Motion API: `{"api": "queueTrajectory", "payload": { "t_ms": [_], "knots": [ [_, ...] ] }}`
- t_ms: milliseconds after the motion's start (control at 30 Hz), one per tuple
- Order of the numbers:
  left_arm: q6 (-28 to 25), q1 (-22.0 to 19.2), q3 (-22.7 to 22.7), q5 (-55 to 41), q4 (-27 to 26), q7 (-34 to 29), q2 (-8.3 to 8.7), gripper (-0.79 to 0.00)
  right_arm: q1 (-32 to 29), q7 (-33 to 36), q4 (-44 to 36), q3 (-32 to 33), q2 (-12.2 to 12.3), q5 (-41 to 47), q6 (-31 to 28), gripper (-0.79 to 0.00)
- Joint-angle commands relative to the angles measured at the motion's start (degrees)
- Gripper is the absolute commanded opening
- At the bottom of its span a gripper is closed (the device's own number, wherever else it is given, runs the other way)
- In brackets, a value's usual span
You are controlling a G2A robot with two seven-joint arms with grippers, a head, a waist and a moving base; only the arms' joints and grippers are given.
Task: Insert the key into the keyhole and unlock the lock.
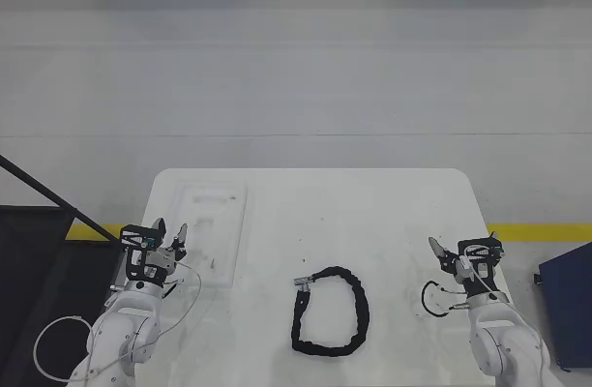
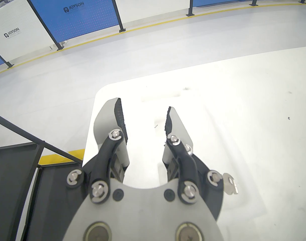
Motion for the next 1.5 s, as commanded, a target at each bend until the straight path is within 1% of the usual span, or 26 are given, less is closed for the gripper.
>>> {"api": "queueTrajectory", "payload": {
  "t_ms": [0, 533, 567, 633, 700, 800, 900, 967, 1000, 1067, 1133, 1167, 1233, 1300, 1333, 1367, 1400, 1433, 1467],
  "knots": [
    [0.0, 0.0, 0.0, 0.0, 0.0, 0.0, 0.00, -0.433, 0.0, 0.0, 0.0, 0.0, 0.0, 0.0, 0.0, 0.000],
    [0.0, 0.0, 0.0, 0.0, 0.0, 0.0, 0.00, -0.429, 0.0, 0.0, 0.0, 0.0, 0.0, 0.0, 0.0, 0.000],
    [-0.4, 0.0, 0.1, -0.1, -0.2, -0.2, 0.00, 0.000, 0.0, 0.0, 0.0, 0.0, 0.0, 0.0, 0.0, 0.000],
    [-3.3, -0.2, -0.2, -0.4, -1.4, -2.1, 0.16, 0.000, 0.0, 0.0, 0.0, 0.0, 0.0, 0.0, 0.0, 0.000],
    [-6.1, -0.4, -1.4, 0.9, -3.3, -3.9, 0.48, 0.000, 0.0, 0.0, 0.0, 0.0, 0.0, 0.0, 0.0, 0.000],
    [-10.2, -0.4, -3.6, -0.7, -6.5, -7.9, 0.82, 0.000, 0.0, 0.0, 0.0, 0.0, 0.0, 0.0, 0.0, 0.000],
    [-15.2, 0.4, -6.6, 2.9, -10.2, -12.5, 1.49, 0.000, 0.0, 0.0, 0.0, 0.0, 0.0, 0.0, 0.0, 0.000],
    [-17.4, 1.2, -8.8, 0.6, -12.3, -16.7, 1.71, 0.000, 0.0, 0.0, 0.0, 0.0, 0.0, 0.0, 0.0, 0.000],
    [-18.5, 1.3, -9.8, -1.8, -13.5, -20.2, 1.80, 0.000, 0.0, 0.0, 0.0, 0.0, 0.0, 0.0, 0.0, 0.000],
    [-20.8, 1.1, -11.3, -8.1, -15.8, -29.5, 2.00, 0.000, 0.0, 0.0, 0.0, 0.0, 0.0, 0.0, 0.0, 0.000],
    [-23.1, -0.2, -11.8, -13.7, -17.4, -38.9, 2.32, 0.000, 0.0, 0.0, 0.0, 0.0, 0.0, 0.0, 0.0, 0.000],
    [-23.7, -1.4, -11.8, -17.6, -17.5, -44.0, 2.49, 0.000, 0.0, 0.0, 0.0, 0.0, 0.0, 0.0, 0.0, 0.000],
    [-23.6, -4.9, -11.3, -22.8, -17.4, -52.3, 2.85, 0.000, 0.0, 0.0, 0.0, 0.0, 0.0, 0.0, 0.0, 0.000],
    [-23.1, -8.8, -9.1, -26.5, -16.0, -59.5, 3.15, 0.000, 0.0, 0.0, 0.0, 0.0, 0.0, 0.0, 0.0, 0.000],
    [-22.4, -11.0, -7.6, -28.3, -14.9, -62.4, 3.25, 0.000, 0.0, 0.0, 0.0, 0.0, 0.0, 0.0, 0.0, 0.000],
    [-22.2, -13.3, -6.3, -27.9, -13.9, -65.0, 3.40, 0.000, 0.0, 0.0, 0.0, 0.0, 0.0, 0.0, 0.0, 0.000],
    [-23.2, -15.6, -4.4, -25.8, -12.9, -66.8, 3.58, 0.000, 0.0, 0.0, 0.0, 0.0, 0.0, 0.0, 0.0, 0.000],
    [-23.5, -17.5, -2.4, -25.2, -10.8, -68.1, 3.62, 0.000, 0.0, 0.0, 0.0, 0.0, 0.0, 0.0, 0.0, 0.000],
    [-23.4, -18.2, -1.8, -25.2, -10.2, -68.4, 3.62, 0.000, 0.0, 0.0, 0.0, 0.0, 0.0, 0.0, 0.0, 0.000]
  ]
}}
